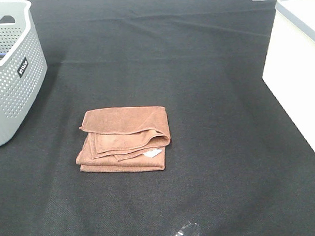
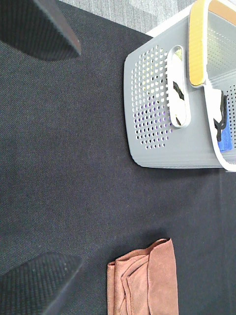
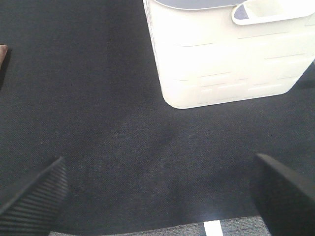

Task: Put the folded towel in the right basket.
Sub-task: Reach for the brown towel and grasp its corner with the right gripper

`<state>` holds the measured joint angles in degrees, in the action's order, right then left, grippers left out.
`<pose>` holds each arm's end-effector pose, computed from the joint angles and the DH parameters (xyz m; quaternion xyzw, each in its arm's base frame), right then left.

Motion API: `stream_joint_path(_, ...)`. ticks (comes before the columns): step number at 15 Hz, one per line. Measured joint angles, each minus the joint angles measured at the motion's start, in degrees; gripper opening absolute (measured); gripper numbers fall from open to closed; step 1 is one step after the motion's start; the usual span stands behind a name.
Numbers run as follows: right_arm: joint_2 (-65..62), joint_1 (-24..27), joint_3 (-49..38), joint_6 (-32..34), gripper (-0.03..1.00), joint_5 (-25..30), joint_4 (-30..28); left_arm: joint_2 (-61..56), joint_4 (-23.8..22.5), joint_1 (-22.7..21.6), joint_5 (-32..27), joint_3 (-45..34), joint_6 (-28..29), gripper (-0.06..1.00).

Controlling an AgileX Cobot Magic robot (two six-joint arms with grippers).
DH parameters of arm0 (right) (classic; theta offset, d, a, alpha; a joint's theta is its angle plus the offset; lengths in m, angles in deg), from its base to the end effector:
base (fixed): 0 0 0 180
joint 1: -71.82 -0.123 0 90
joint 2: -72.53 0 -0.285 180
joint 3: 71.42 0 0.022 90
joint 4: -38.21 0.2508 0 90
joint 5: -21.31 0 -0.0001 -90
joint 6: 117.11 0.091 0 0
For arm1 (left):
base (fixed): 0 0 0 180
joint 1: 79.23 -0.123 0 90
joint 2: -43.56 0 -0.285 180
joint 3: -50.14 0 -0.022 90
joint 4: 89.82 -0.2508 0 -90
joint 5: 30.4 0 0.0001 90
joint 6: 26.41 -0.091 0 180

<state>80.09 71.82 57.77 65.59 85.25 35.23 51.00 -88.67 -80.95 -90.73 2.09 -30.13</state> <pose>-0.0037 -0.0043 0.2621 0.0219 0.8754 -0.0146 0.4828 -0.0065 -0.0018 0.2804 0.0152 0.8470 0.0152 0.5311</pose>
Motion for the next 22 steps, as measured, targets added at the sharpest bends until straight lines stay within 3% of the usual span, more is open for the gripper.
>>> stream_joint_path(7,0.0,0.0,0.0,-0.2,0.97,0.0,-3.1,0.0,0.0,0.0,0.0,0.0,-0.1,0.99)
stream_joint_path(22,0.0,0.0,0.0,-0.5,0.97,0.0,-0.9,0.0,0.0,0.0,0.0,0.0,-0.1,0.99)
